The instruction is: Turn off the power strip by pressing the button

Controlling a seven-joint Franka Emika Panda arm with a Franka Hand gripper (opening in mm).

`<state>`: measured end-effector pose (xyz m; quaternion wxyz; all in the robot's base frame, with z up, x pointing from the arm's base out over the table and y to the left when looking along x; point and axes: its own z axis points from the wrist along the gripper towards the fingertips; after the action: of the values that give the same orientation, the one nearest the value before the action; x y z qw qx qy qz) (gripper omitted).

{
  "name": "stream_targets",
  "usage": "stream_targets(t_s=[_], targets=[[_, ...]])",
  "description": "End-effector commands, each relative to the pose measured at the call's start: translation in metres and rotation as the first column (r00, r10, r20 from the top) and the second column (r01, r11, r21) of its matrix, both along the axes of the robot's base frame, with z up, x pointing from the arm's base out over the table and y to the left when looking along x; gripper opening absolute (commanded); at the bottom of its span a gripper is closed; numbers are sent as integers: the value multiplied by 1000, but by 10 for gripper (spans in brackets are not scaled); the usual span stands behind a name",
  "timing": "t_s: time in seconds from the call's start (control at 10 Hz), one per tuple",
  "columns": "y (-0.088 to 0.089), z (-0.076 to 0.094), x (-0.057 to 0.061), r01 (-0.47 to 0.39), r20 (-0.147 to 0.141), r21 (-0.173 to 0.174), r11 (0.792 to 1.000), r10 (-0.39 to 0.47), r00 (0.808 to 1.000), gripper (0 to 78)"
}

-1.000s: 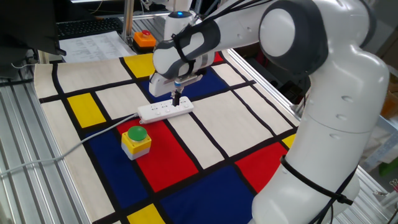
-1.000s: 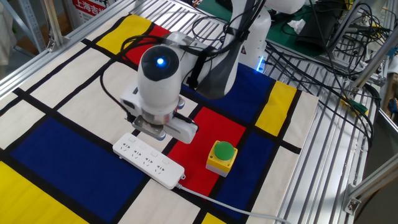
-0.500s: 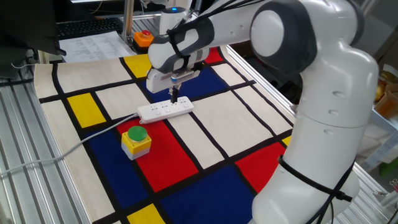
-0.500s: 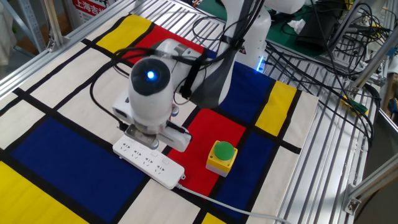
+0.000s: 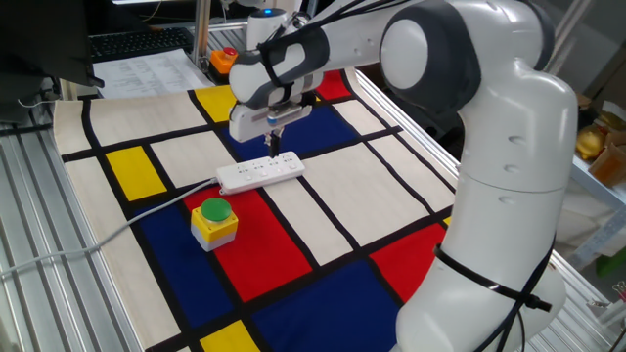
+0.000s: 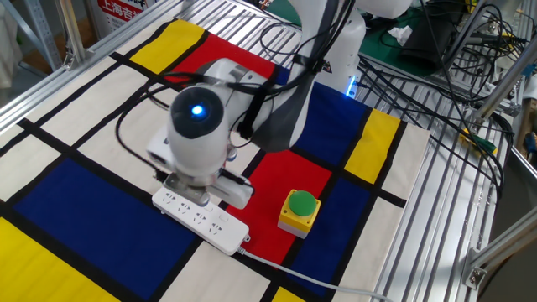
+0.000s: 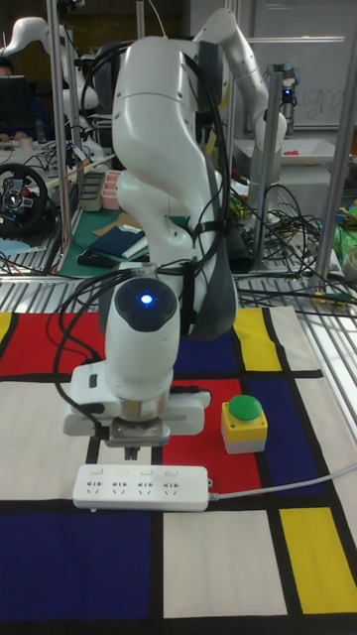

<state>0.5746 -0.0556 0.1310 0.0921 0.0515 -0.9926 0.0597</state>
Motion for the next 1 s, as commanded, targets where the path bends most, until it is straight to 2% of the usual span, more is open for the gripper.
stream_targets(t_s=[0.1, 0.7, 1.0], targets=[[-7, 1, 6, 4, -29, 12, 1000, -3, 1000, 0], [-8, -1, 7, 16, -55, 14, 1000, -15, 998, 0], [-8, -2, 7, 26, -54, 22, 999, -25, 998, 0]])
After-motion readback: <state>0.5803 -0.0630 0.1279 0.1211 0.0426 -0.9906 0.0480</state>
